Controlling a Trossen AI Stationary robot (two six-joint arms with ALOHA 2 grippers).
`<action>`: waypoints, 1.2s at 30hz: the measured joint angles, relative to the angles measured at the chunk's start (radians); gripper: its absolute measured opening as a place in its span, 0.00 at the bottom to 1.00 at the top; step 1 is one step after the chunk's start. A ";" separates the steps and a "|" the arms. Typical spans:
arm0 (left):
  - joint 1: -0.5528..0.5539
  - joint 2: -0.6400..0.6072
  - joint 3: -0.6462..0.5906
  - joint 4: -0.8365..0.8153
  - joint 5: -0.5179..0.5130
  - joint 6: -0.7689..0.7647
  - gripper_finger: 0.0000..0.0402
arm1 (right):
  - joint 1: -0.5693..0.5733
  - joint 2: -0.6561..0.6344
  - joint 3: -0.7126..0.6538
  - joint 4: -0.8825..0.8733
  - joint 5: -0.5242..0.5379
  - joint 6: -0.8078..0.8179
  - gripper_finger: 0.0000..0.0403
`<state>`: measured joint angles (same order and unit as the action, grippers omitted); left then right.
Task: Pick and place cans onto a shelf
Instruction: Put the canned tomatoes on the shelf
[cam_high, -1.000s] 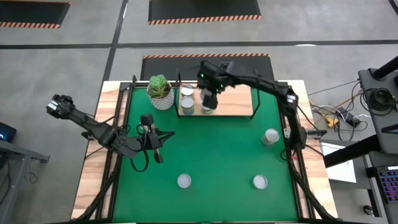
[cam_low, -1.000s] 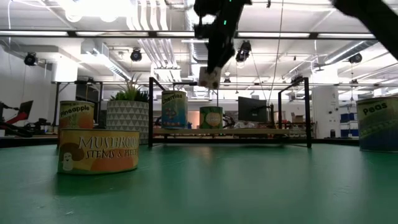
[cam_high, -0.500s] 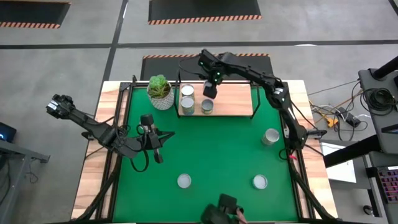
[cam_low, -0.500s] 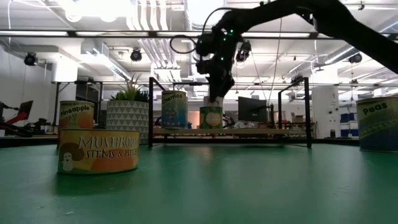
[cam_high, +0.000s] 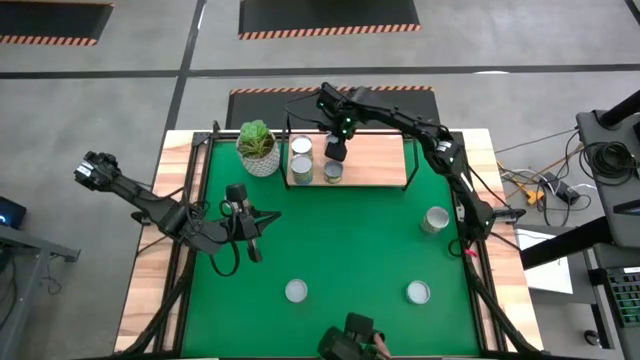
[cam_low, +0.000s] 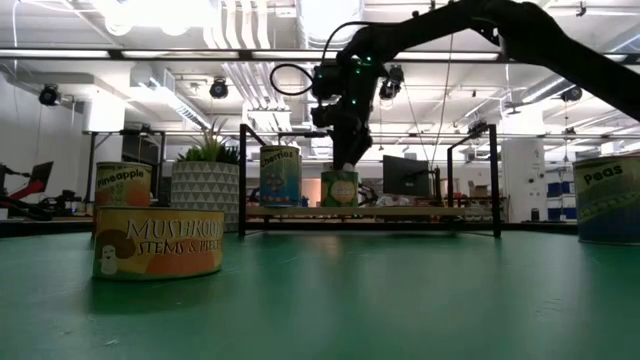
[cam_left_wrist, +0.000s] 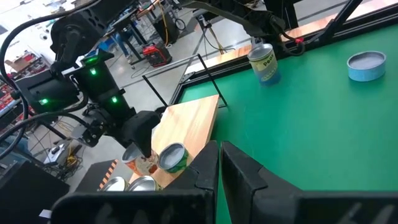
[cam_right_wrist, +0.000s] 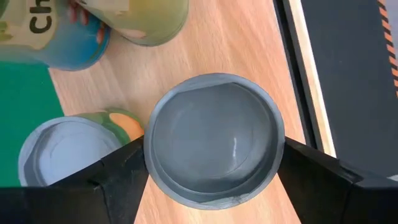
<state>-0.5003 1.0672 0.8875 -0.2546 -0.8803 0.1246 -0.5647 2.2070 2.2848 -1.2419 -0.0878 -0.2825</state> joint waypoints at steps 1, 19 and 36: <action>0.000 0.000 0.000 0.000 0.000 0.000 0.00 | 0.001 0.000 -0.001 0.001 0.000 0.000 0.79; 0.000 0.000 0.000 0.000 0.000 -0.003 0.00 | 0.002 -0.040 0.047 -0.019 0.001 -0.025 0.80; 0.000 0.000 0.000 -0.001 0.000 -0.003 0.00 | 0.001 -0.039 -0.107 0.104 0.002 -0.042 0.04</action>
<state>-0.5003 1.0672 0.8875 -0.2552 -0.8803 0.1215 -0.5632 2.1681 2.1775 -1.1379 -0.0860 -0.3242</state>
